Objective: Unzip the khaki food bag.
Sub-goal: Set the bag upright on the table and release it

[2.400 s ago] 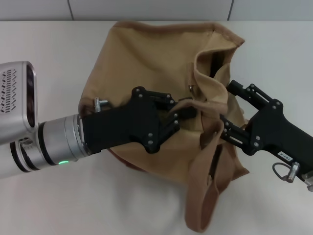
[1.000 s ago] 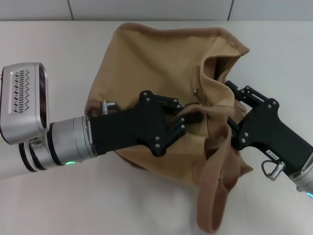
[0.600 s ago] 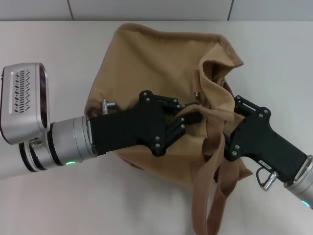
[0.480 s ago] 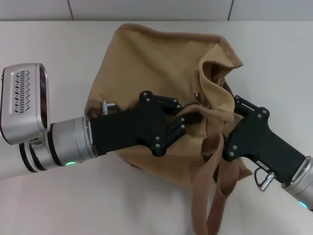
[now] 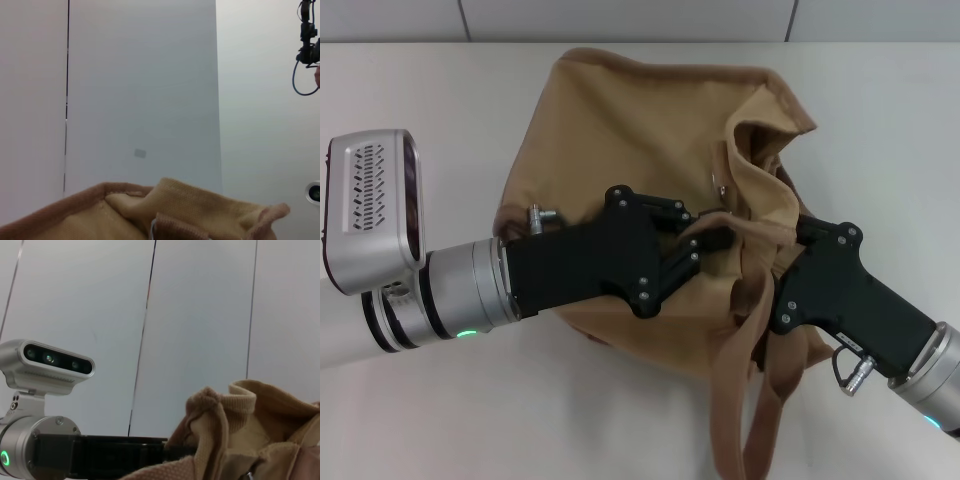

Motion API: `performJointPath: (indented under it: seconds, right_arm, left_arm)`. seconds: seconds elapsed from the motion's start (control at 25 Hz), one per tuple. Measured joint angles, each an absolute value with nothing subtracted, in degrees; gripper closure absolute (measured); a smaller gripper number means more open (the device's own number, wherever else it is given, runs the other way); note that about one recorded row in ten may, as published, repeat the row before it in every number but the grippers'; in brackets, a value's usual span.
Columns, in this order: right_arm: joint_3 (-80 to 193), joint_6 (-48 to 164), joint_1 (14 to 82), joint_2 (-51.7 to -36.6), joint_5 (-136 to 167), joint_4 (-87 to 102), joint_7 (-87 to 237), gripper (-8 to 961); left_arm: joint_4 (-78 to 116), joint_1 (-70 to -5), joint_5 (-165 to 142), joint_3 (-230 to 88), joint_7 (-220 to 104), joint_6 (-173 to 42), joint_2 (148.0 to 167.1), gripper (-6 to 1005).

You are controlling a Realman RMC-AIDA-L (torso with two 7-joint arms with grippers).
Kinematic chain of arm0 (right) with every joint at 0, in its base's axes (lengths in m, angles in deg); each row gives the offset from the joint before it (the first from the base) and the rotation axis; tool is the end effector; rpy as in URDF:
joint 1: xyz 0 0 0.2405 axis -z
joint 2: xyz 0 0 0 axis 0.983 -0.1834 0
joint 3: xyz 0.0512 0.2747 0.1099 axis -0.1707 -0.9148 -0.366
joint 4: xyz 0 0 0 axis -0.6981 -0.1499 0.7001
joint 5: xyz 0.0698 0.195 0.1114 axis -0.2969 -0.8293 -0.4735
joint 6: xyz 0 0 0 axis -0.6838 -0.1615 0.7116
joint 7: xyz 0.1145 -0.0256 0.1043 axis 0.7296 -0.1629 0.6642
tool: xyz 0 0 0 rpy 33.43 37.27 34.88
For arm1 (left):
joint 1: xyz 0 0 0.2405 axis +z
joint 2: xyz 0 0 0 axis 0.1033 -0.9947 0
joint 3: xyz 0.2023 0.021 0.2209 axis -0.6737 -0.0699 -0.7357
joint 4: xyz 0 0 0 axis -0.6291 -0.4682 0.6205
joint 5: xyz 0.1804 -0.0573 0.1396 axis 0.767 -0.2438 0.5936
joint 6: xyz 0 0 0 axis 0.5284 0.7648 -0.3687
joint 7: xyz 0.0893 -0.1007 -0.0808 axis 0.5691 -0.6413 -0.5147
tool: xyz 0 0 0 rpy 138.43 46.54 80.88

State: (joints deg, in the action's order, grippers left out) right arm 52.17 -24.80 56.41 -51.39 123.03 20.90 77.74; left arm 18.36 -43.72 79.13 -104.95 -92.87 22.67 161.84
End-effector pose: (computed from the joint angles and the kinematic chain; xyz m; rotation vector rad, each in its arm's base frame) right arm 0.3004 0.2646 -0.1281 -2.1964 0.0796 1.0678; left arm -0.2511 0.3260 -0.1134 -2.6629 -0.0928 -1.2340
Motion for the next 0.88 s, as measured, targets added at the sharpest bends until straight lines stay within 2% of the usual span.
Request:
performJointPath:
  seconds: [0.28, 0.6, 0.88]
  right_arm:
    - [52.0, -24.8, 56.6, -51.39, 123.0, 20.9, 77.6, 848]
    - [51.9, -24.8, 56.7, -51.35, 122.8, 20.8, 77.6, 942]
    - [49.9, -23.7, 57.7, -51.35, 122.6, 20.5, 77.6, 941]
  left_arm:
    - [19.1, -43.7, 79.1, -104.8, -91.5, 22.6, 161.81, 929]
    - [19.1, -43.3, 79.1, -104.2, -91.4, 22.8, 161.81, 928]
    - [18.8, -41.7, 79.1, -99.7, -91.4, 24.6, 161.81, 927]
